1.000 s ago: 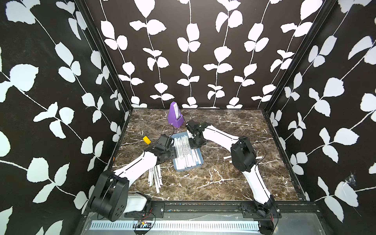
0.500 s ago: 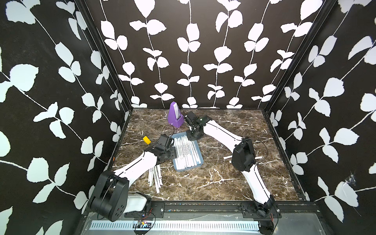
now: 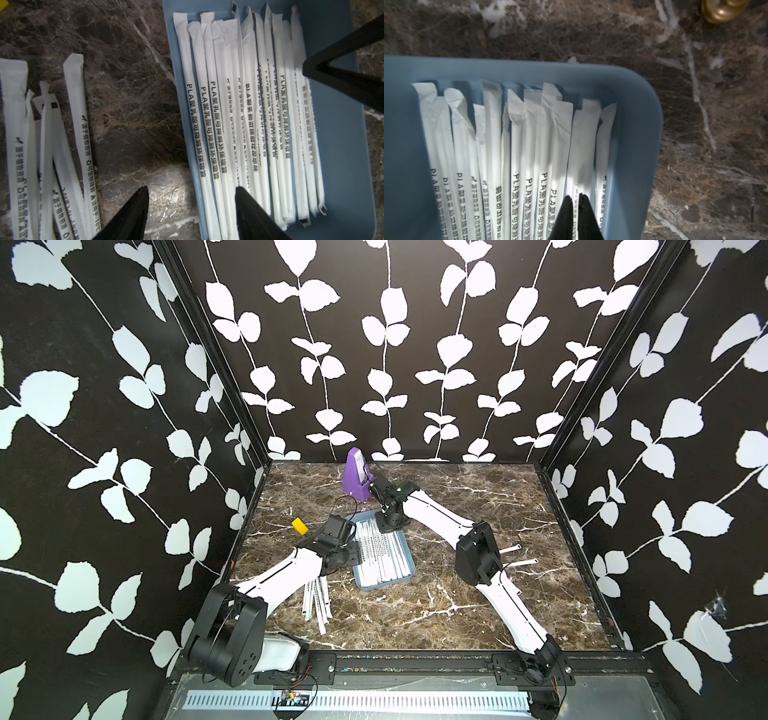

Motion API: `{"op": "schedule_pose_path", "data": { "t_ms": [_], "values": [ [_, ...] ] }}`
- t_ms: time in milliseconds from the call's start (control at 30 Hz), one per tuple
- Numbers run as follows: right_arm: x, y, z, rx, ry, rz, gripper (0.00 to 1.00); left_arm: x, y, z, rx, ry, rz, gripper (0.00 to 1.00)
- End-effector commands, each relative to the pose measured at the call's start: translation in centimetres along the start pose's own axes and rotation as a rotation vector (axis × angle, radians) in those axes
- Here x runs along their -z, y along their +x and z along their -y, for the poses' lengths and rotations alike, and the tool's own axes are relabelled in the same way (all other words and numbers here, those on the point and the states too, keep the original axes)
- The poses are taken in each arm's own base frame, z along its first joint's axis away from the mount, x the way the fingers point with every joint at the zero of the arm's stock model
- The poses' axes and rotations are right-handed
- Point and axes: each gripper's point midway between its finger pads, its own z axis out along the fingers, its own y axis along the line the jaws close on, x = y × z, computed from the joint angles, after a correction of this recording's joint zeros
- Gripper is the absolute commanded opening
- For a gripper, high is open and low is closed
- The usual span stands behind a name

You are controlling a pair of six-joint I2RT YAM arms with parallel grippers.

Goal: Put the straws into the storage box
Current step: Adjust the straw in the storage box.

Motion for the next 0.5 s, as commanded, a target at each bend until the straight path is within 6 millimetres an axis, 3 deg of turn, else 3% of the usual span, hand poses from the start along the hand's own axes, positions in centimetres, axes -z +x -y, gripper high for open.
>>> {"op": "schedule_pose_path", "data": {
  "t_ms": [0, 133, 200, 300, 367, 467],
  "values": [
    [0.1, 0.2, 0.4, -0.003, 0.004, -0.003, 0.08, 0.4, -1.0, 0.2, -0.006, 0.011, 0.026, 0.68],
    [1.0, -0.2, 0.1, -0.010, -0.015, 0.012, 0.09, 0.9, -1.3, -0.2, -0.003, -0.004, 0.034, 0.68],
    [2.8, -0.9, -0.3, -0.013, -0.041, 0.037, 0.12, 1.9, -1.6, -1.2, -0.006, -0.044, 0.042, 0.67],
    [6.8, -1.7, -1.4, -0.011, -0.111, 0.091, 0.19, 3.7, -0.9, -4.4, 0.040, -0.130, -0.003, 0.64],
    [8.8, -1.2, -2.0, -0.005, -0.149, 0.113, 0.22, 4.6, 0.4, -6.5, 0.095, -0.169, -0.044, 0.59],
    [9.5, 1.1, -2.7, 0.004, -0.191, 0.102, 0.23, 5.2, 2.0, -7.8, 0.127, -0.192, -0.078, 0.49]
  ]
}}
